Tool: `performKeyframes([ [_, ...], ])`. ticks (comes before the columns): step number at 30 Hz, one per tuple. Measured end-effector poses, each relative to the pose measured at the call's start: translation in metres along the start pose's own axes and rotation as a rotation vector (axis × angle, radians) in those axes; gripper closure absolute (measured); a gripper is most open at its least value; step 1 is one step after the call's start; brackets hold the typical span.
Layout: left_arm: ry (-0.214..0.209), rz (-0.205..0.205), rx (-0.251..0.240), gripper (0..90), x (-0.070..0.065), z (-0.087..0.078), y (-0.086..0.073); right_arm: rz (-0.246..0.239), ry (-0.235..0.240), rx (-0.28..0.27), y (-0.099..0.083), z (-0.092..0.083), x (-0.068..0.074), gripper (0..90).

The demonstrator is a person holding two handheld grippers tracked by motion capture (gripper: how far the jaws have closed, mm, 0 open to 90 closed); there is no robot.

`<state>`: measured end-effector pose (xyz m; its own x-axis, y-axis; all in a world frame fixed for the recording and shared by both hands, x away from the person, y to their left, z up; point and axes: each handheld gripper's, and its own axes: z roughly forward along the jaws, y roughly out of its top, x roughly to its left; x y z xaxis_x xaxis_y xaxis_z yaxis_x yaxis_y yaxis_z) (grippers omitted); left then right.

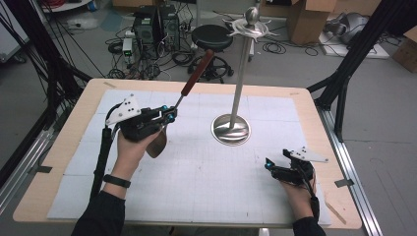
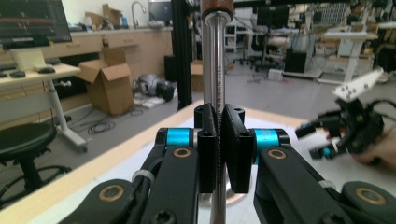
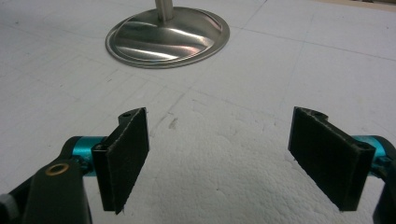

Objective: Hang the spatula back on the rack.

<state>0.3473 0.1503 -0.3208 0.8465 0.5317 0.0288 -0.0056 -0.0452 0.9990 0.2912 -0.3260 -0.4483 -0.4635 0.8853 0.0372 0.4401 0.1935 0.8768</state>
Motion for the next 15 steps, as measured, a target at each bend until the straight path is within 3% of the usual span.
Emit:
performKeyframes([
  [7, -0.012, 0.005, -0.049, 84.5, 0.003, 0.013, 0.015, 0.001, 0.004, -0.001, 0.0, 0.0, 0.0, 19.5],
  [12, -0.02, 0.027, -0.026, 84.4, 0.005, 0.024, 0.024, 0.0, 0.005, -0.003, 0.0, 0.0, 0.0, 19.5],
  [15, -0.02, 0.026, -0.036, 84.4, 0.006, 0.029, 0.027, 0.002, 0.005, -0.003, 0.0, 0.0, 0.0, 19.5],
])
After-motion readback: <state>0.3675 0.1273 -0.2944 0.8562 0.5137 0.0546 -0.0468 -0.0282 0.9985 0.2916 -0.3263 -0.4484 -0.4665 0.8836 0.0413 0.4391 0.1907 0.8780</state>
